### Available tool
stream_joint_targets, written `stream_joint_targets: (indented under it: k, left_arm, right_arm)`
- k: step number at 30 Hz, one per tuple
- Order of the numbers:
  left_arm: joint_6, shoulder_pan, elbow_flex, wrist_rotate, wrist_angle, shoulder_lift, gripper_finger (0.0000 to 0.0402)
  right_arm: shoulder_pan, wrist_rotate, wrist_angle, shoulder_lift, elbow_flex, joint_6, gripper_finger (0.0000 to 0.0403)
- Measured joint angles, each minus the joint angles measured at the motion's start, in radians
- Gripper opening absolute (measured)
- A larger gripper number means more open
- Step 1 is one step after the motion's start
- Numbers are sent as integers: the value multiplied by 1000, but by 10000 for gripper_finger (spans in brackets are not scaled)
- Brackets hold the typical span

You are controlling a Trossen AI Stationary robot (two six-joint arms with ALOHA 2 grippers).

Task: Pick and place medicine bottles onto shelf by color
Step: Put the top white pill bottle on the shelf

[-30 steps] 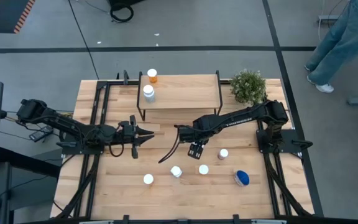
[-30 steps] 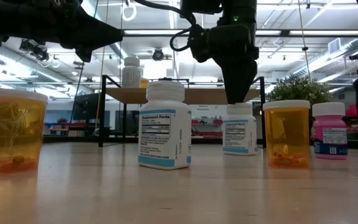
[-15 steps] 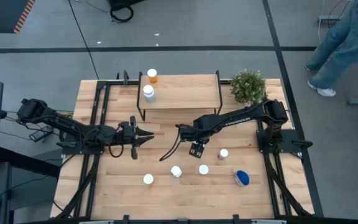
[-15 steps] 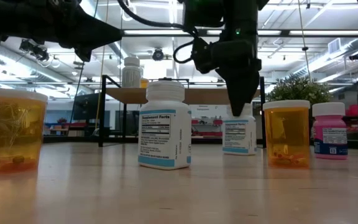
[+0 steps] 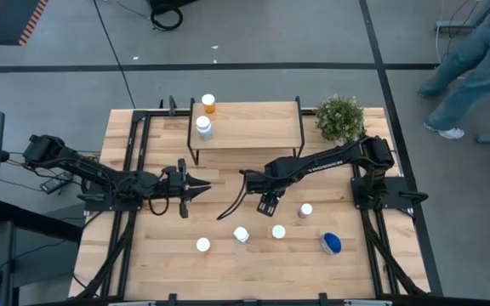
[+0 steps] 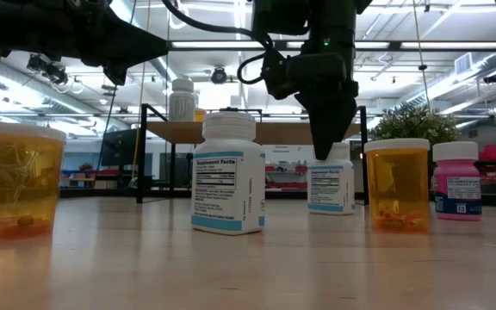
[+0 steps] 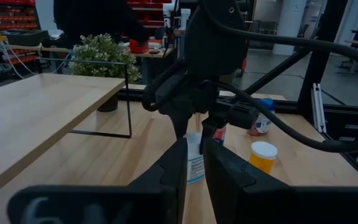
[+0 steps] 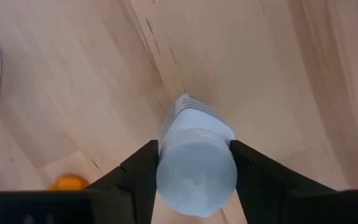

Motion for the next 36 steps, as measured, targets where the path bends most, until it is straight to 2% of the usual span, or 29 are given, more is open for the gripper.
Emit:
stream_joint_targets:
  k: [11,18,28,36]
  left_arm:
    - [-1,0,0,0,0,0,54]
    - [-3,0,0,0,0,0,52]
    - [-4,0,0,0,0,0,55]
    - [-4,0,0,0,0,0,50]
  right_arm:
    - [-11,-20,-37,-6,29,-3,182]
    - [-58,-14,-148,-8,204,-81,182]
    - [-161,126,-429,-8,547,-169,183]
    - [-285,127,-544,-10,585,-225,184]
